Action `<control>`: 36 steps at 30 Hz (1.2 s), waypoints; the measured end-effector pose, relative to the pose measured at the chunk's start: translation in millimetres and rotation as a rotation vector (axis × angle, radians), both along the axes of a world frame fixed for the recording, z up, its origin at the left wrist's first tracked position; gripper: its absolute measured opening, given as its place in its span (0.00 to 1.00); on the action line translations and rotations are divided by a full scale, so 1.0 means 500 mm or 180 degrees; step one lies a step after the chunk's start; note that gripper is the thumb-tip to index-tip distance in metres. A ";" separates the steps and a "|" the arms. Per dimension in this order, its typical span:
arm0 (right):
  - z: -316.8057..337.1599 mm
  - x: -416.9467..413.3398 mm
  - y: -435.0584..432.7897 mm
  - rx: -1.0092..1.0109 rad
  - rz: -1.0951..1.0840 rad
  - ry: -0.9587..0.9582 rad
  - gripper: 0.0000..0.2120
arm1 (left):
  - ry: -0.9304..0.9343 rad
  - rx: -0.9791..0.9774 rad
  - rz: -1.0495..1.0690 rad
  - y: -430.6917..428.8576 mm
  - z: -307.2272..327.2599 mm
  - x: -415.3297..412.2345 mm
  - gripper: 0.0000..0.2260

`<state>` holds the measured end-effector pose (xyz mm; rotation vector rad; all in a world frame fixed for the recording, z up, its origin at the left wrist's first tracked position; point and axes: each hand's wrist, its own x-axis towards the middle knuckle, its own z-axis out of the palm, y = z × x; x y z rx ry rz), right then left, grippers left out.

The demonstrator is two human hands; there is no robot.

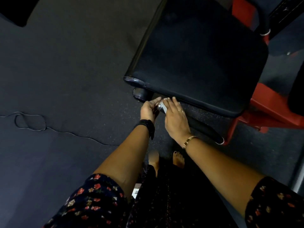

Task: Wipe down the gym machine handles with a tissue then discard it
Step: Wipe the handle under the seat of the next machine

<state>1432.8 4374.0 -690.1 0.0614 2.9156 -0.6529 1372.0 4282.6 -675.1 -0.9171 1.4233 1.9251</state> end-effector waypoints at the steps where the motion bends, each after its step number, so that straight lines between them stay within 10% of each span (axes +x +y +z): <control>1: 0.002 -0.009 -0.011 -0.0045 -0.0138 -0.0038 0.28 | 0.0047 -0.0065 -0.0075 0.001 0.000 -0.002 0.19; 8: -0.027 0.044 0.057 0.0735 0.0784 0.0382 0.29 | 0.1388 -0.1244 -0.2122 -0.044 -0.010 0.027 0.28; 13: -0.007 0.060 0.055 0.0485 0.0067 -0.0035 0.28 | 0.2326 -0.2568 -0.4044 -0.065 -0.013 0.038 0.41; 17: 0.011 0.010 -0.022 0.0470 -0.0683 -0.0311 0.24 | 0.2739 -0.3412 -0.4509 -0.053 -0.002 0.014 0.39; 24: -0.014 0.101 0.039 0.0968 0.0277 0.0166 0.34 | 0.2801 -0.3753 -0.5193 -0.029 0.000 -0.002 0.39; 32: 0.007 0.041 -0.017 0.0476 -0.1332 -0.0358 0.25 | 0.2807 -0.4449 -0.5415 -0.022 0.003 0.012 0.44; 36: -0.001 0.033 -0.053 0.0343 -0.0971 -0.0100 0.30 | 0.2972 -0.4545 -0.5285 -0.026 -0.006 0.016 0.40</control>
